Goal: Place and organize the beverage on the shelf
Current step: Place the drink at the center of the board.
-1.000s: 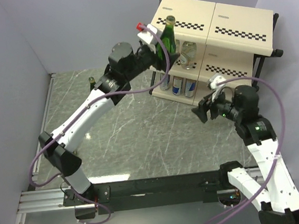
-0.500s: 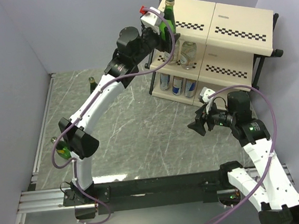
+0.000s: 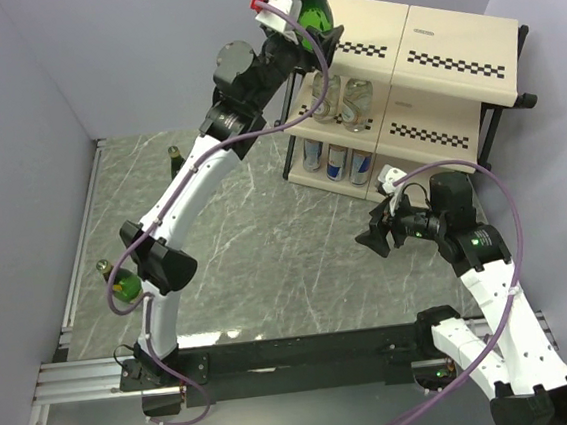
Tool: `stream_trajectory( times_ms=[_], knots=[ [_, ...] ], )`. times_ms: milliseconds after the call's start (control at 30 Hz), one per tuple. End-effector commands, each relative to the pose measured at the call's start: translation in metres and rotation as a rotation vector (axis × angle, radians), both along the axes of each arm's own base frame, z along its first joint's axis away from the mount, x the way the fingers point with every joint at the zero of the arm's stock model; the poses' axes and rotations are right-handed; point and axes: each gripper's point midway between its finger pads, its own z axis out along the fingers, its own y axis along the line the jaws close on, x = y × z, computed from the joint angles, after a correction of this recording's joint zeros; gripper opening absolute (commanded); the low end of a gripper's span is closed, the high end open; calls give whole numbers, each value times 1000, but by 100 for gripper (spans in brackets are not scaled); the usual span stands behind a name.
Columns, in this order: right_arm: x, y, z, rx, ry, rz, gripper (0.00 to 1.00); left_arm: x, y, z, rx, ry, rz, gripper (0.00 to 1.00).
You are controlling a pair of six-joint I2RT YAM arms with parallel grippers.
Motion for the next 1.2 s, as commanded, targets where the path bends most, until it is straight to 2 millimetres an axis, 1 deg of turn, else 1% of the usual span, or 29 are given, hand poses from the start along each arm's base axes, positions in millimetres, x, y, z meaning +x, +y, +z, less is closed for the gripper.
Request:
stream_trajectory(
  times_ms=[0,133,433,600,833,1167],
  knots=[
    [1,0,1,-2,-10,8,77,-28,36,88,-208,-223,29,0],
    [1,0,0,-1,-6,7,77,-20,40,87,-231,-228,45,0],
    [2,-1,-3,-9,3,0,77,-12,41,88,-263,-258,68,0],
    [3,-2,-4,-11,4,-5,77,-2,41,82,-277,-254,85,0],
    [3,-1,-4,-10,9,0,77,2,45,83,-297,-267,90,0],
    [4,-2,-6,-15,15,-4,77,16,41,71,-321,-263,90,0]
  ],
)
